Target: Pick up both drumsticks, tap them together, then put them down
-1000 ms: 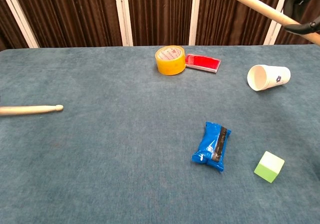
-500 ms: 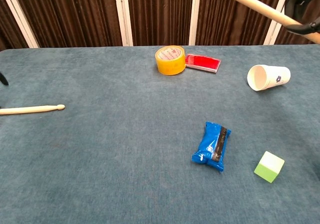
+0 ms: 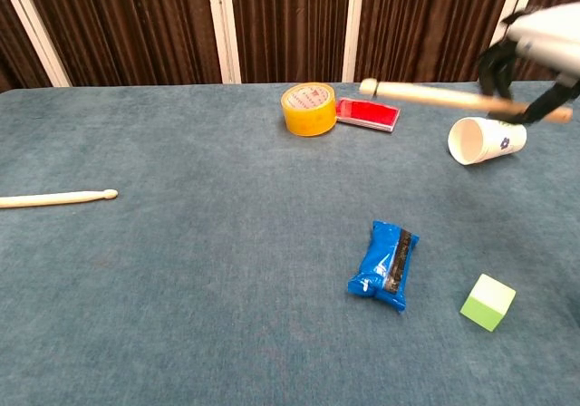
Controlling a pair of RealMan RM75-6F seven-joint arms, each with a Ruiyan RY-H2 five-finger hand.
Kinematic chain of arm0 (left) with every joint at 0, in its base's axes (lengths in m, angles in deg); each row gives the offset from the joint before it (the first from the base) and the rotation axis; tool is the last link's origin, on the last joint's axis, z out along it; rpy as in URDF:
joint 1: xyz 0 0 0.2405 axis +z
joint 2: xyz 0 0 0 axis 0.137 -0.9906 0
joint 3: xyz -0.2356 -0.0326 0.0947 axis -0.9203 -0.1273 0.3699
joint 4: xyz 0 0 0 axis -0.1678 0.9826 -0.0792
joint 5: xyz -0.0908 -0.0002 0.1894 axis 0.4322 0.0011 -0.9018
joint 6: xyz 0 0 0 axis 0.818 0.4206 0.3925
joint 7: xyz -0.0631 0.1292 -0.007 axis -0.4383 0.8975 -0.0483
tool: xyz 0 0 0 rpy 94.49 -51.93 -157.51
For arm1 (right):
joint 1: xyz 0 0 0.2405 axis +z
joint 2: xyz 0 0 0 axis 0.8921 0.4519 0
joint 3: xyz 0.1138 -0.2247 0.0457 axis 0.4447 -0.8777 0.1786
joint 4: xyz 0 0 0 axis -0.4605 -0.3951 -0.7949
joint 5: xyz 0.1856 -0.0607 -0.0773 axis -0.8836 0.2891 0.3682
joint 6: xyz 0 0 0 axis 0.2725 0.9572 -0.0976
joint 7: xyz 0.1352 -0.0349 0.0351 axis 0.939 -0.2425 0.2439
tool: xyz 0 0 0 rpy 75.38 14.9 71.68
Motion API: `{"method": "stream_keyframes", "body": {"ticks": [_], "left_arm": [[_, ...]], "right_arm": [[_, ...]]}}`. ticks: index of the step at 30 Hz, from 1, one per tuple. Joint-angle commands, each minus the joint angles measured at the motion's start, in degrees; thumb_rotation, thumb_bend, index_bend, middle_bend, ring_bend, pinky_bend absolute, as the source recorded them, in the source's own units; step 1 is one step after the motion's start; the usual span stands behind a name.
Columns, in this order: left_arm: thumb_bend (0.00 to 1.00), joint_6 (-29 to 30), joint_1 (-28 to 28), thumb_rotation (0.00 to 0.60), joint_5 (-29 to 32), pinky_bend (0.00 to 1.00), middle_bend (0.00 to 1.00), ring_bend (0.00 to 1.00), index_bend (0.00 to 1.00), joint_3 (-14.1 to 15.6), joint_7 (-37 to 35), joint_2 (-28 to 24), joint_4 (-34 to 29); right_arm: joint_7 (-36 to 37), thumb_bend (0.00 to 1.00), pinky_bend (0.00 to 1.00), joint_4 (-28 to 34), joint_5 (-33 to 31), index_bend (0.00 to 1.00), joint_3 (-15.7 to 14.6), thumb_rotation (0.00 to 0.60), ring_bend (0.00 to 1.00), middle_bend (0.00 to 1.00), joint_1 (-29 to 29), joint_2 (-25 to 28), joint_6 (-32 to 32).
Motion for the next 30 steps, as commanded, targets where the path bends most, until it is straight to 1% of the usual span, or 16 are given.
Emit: {"method": "stream_keyframes", "body": {"ticks": [1, 4, 7, 12, 21, 30], "left_arm": [[0.38, 1.4, 1.6, 0.6, -3.5, 0.06, 0.13, 0.0, 0.22, 0.1, -2.6, -2.2, -2.7], [0.38, 1.8, 2.4, 0.6, -5.6, 0.06, 0.13, 0.0, 0.22, 0.3, -4.8, -3.5, -4.3], [0.38, 2.1, 2.7, 0.6, -7.0, 0.06, 0.13, 0.0, 0.22, 0.8, -5.1, -4.1, -4.6], [0.38, 2.0, 3.0, 0.6, -7.7, 0.06, 0.13, 0.0, 0.22, 1.3, -5.7, -4.6, -4.5], [0.38, 1.6, 3.2, 0.6, -7.9, 0.06, 0.13, 0.0, 0.22, 1.9, -6.6, -4.5, -3.1], [0.38, 1.7, 3.5, 0.6, -8.0, 0.06, 0.13, 0.0, 0.2, 2.0, -7.4, -4.5, -2.0]], "right_arm": [[-1.2, 0.5, 0.01, -3.3, 1.2, 0.71, -1.6, 0.6, 0.44, 0.65, 0.6, -3.8, -1.0], [-1.2, 0.5, 0.01, -5.9, 0.9, 0.71, -2.1, 0.6, 0.44, 0.65, 0.8, -7.0, -2.1], [-1.4, 0.5, 0.01, -8.1, 0.4, 0.71, -2.3, 0.6, 0.44, 0.65, 1.0, -9.6, -2.9], [-0.9, 0.5, 0.01, -11.5, 0.2, 0.71, -2.4, 0.6, 0.44, 0.65, 1.4, -13.1, -4.0], [-1.4, 0.5, 0.01, -16.9, -0.3, 0.71, -1.2, 0.6, 0.44, 0.65, 3.1, -17.0, -5.7], [-1.5, 0.5, 0.01, -21.9, 1.1, 0.71, -1.7, 0.6, 0.44, 0.65, 4.7, -18.9, -6.9]]}}
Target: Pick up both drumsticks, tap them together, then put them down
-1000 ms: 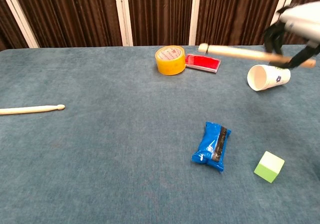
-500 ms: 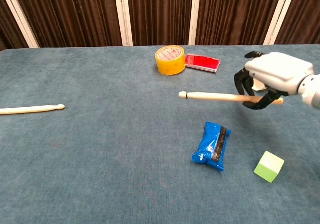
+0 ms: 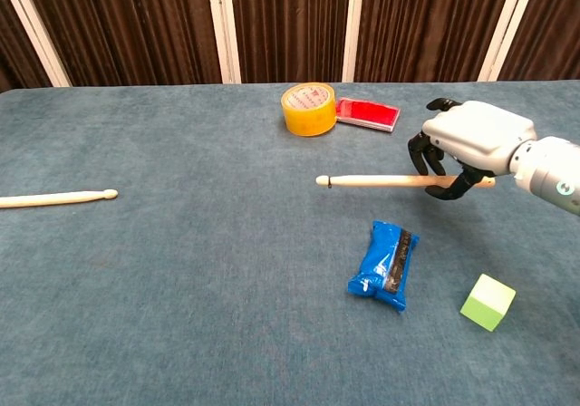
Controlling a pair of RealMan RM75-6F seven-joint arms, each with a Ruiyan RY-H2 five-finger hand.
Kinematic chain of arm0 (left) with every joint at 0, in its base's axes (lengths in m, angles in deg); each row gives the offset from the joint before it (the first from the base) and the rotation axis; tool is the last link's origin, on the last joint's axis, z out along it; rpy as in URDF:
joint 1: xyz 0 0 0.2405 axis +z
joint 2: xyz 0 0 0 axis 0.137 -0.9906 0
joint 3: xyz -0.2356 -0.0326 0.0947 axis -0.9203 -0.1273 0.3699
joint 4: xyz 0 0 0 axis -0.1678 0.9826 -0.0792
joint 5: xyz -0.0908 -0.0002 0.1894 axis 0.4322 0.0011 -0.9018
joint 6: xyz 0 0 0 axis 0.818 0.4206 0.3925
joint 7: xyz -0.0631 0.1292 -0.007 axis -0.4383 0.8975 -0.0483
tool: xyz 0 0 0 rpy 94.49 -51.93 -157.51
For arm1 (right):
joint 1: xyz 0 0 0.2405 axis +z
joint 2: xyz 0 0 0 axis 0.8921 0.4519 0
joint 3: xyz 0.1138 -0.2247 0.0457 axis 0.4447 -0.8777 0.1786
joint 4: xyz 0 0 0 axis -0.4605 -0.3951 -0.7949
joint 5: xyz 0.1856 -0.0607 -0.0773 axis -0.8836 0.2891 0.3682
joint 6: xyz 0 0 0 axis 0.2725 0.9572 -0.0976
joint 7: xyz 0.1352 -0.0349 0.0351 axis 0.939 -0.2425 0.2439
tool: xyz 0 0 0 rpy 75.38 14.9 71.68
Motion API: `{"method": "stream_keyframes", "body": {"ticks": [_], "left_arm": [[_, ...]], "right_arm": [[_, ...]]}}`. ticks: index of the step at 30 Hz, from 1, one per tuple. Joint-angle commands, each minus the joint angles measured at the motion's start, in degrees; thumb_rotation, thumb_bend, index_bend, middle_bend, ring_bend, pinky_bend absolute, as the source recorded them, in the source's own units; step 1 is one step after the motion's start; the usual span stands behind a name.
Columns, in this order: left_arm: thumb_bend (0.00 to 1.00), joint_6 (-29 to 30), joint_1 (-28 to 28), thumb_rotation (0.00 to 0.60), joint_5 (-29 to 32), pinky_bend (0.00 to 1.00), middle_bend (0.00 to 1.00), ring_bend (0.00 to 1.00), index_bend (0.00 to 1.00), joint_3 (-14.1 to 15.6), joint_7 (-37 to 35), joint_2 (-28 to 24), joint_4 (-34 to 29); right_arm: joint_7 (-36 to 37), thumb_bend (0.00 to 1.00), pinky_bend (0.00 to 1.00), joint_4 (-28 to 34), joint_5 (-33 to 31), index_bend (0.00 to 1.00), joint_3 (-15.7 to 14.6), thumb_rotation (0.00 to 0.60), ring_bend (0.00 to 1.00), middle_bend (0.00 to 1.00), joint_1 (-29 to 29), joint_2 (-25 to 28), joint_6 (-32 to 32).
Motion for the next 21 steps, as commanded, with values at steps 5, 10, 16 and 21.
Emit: {"method": "stream_keyframes", "body": {"ticks": [5, 10, 16, 21], "left_arm": [[0.38, -0.2, 0.1, 0.6, 0.4, 0.06, 0.13, 0.0, 0.2, 0.0, -0.3, 0.0, 0.4], [0.38, -0.4, -0.1, 0.6, 0.8, 0.06, 0.13, 0.0, 0.2, 0.0, 0.0, 0.0, 0.3], [0.38, -0.8, -0.2, 0.6, 1.6, 0.06, 0.13, 0.0, 0.2, 0.1, 0.6, 0.1, 0.3], [0.38, -0.8, -0.2, 0.6, 1.6, 0.06, 0.13, 0.0, 0.2, 0.3, 0.7, 0.3, 0.4]], "right_arm": [[0.9, 0.5, 0.01, -1.9, 0.4, 0.71, -0.1, 0.6, 0.44, 0.65, 0.8, -0.4, -0.9], [-1.0, 0.5, 0.01, -1.4, -1.2, 0.6, 0.6, 0.6, 0.4, 0.54, 1.0, 0.2, -2.5], [-7.4, 0.5, 0.01, 1.8, -6.2, 0.44, 2.6, 0.6, 0.34, 0.46, 0.5, 1.2, -4.3], [-12.8, 0.5, 0.01, 5.2, -11.0, 0.32, 4.1, 0.6, 0.31, 0.39, -0.2, 2.1, -4.9]]}}
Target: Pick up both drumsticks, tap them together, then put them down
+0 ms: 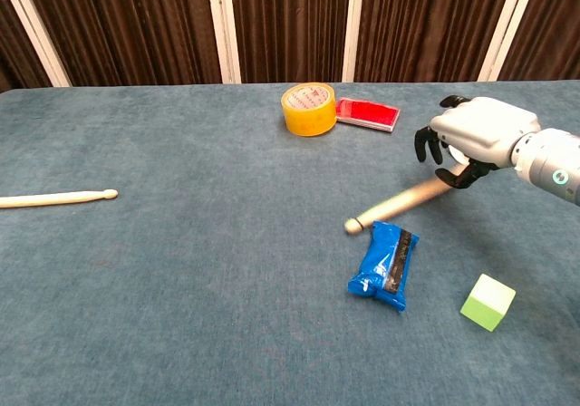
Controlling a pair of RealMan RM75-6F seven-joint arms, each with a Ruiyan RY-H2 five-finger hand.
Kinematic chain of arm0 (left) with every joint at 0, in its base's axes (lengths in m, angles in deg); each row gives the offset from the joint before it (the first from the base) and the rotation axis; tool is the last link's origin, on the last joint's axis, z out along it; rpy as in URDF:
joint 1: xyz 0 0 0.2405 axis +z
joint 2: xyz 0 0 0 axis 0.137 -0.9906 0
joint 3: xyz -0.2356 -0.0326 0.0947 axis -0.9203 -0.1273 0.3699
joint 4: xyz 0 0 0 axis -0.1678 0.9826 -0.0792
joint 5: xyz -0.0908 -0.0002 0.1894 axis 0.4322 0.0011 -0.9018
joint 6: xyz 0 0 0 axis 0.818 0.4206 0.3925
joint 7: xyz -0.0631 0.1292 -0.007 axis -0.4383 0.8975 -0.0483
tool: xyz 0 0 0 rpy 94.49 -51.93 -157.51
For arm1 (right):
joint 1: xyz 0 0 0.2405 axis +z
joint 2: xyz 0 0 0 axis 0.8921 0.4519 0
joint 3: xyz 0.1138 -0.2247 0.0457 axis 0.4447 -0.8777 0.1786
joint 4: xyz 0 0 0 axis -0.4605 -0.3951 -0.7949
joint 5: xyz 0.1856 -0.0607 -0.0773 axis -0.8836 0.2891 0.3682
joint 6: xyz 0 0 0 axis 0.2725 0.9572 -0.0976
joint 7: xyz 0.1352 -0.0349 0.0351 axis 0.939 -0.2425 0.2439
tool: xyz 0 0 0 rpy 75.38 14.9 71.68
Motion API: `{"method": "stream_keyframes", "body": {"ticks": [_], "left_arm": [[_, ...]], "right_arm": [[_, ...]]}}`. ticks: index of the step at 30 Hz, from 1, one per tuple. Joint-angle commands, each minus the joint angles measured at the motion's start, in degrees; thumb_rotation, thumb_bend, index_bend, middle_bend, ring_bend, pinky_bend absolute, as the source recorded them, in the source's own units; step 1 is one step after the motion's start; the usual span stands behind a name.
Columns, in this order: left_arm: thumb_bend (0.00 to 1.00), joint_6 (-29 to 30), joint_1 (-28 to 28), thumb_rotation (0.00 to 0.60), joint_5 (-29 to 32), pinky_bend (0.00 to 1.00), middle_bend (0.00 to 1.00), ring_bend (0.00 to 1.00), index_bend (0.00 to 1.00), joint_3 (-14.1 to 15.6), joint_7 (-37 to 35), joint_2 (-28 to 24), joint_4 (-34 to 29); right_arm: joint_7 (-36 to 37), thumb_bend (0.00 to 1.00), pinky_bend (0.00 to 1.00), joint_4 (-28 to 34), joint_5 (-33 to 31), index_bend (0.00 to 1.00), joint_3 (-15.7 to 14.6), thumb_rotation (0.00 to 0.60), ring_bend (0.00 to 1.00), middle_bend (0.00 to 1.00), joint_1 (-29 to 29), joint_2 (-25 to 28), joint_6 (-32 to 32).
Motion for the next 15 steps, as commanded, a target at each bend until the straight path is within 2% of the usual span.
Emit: {"method": "stream_keyframes", "body": {"ticks": [1, 4, 10, 13, 15], "left_arm": [[0.38, 0.0, 0.0, 0.6, 0.0, 0.06, 0.12, 0.0, 0.2, 0.0, 0.0, 0.0, 0.0], [0.38, 0.1, 0.1, 0.6, 0.0, 0.06, 0.12, 0.0, 0.2, 0.0, -0.3, -0.1, 0.0], [0.38, 1.1, 0.8, 0.6, -1.3, 0.06, 0.12, 0.0, 0.2, -0.1, -1.2, -1.2, -1.0], [0.34, 2.5, 1.9, 0.6, -4.8, 0.06, 0.1, 0.0, 0.19, 1.6, -0.4, -2.4, -2.0], [0.32, 4.2, 3.1, 0.6, -9.0, 0.05, 0.09, 0.0, 0.18, 4.1, 2.3, -3.5, -2.7]], "right_arm": [[-4.5, 0.5, 0.01, 2.9, -3.5, 0.3, 1.2, 0.6, 0.3, 0.38, -0.6, 1.0, -0.7], [-8.3, 0.49, 0.01, 5.2, -6.6, 0.24, 1.8, 0.6, 0.28, 0.34, -1.0, 1.9, -0.8], [-14.2, 0.36, 0.01, 13.0, -11.4, 0.17, 3.5, 0.6, 0.23, 0.25, -2.1, 5.3, 2.1], [-13.0, 0.34, 0.01, 19.3, -12.1, 0.17, 5.6, 0.6, 0.22, 0.24, -4.1, 7.9, 7.6], [-10.8, 0.34, 0.01, 23.9, -12.5, 0.17, 7.2, 0.6, 0.21, 0.23, -6.3, 10.1, 11.8]]}}
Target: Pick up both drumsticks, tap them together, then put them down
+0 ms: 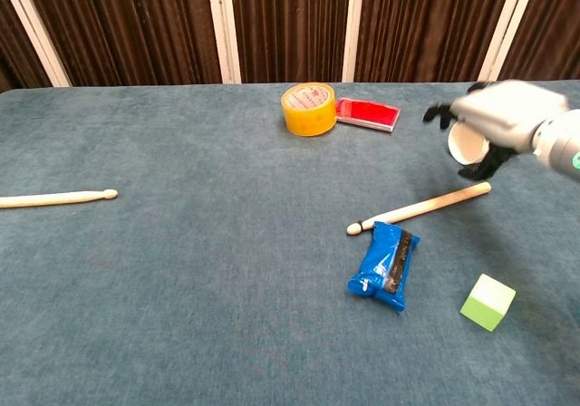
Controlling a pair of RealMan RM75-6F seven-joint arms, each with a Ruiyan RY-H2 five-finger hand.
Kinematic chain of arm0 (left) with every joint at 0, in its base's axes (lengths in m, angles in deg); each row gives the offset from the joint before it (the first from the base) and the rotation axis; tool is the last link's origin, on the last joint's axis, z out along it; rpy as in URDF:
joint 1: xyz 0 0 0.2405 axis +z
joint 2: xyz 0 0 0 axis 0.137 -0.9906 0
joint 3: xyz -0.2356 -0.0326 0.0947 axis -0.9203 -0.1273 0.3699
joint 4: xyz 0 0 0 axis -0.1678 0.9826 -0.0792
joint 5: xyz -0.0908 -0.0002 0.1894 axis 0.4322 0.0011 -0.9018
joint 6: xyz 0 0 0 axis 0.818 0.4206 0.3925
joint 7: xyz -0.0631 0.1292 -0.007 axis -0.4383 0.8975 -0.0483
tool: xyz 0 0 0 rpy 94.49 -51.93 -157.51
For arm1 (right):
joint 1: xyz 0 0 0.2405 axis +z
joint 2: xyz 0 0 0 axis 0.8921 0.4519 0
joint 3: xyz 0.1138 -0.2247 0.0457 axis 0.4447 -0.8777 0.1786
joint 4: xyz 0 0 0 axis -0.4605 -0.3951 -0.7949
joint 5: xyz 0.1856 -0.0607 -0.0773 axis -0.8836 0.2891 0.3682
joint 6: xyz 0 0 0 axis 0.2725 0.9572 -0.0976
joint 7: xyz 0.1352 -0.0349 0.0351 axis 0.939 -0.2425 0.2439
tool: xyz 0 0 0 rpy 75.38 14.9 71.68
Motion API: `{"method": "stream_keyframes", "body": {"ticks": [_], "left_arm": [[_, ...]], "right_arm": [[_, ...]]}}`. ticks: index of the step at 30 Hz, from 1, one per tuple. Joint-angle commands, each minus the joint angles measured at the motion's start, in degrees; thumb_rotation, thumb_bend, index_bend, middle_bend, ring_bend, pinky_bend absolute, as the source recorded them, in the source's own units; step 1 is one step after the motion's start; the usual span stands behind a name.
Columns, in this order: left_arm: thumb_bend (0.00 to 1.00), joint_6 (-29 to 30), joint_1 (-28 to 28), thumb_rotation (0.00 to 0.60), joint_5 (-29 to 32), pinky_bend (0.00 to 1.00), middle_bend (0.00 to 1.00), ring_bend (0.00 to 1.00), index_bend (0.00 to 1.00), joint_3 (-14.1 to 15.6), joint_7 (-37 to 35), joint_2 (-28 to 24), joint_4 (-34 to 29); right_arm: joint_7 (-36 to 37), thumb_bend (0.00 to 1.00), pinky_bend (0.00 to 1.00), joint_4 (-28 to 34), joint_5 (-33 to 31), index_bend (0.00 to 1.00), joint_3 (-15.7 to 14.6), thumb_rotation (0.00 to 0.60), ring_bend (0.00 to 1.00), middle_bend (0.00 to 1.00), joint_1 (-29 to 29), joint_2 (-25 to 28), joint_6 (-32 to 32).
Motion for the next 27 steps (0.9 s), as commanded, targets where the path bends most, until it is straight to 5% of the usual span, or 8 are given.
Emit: {"method": "stream_keyframes", "body": {"ticks": [1, 5, 9, 16, 27], "left_arm": [[0.31, 3.3, 2.5, 0.6, -6.9, 0.05, 0.08, 0.0, 0.17, 4.4, 4.3, -2.0, -1.5], [0.28, 7.4, 5.7, 0.6, -13.0, 0.04, 0.06, 0.0, 0.15, 9.1, 8.7, -1.8, -1.9], [0.27, 11.7, 9.6, 0.6, -16.5, 0.03, 0.06, 0.0, 0.15, 12.4, 10.1, 1.0, -0.1], [0.27, 17.5, 14.2, 0.6, -19.4, 0.01, 0.04, 0.0, 0.15, 14.2, 8.7, 6.0, 3.5], [0.27, 22.6, 19.4, 0.6, -22.1, 0.0, 0.0, 0.0, 0.11, 15.8, 5.1, 7.3, 4.7]], "right_arm": [[3.0, 0.34, 0.01, 10.0, -2.0, 0.16, 3.6, 0.6, 0.21, 0.22, -4.6, 5.3, 8.5], [9.8, 0.33, 0.01, 18.5, -2.8, 0.16, 4.5, 0.6, 0.18, 0.19, -9.9, 11.2, 12.5], [18.0, 0.31, 0.01, 23.7, 3.3, 0.15, 1.0, 0.6, 0.17, 0.18, -16.4, 16.9, 17.2], [28.4, 0.3, 0.01, 21.8, 17.4, 0.12, -7.3, 0.6, 0.13, 0.14, -24.9, 21.8, 25.8], [26.7, 0.29, 0.01, 20.6, 27.7, 0.05, -13.7, 0.6, 0.06, 0.07, -31.2, 26.7, 32.6]]}}
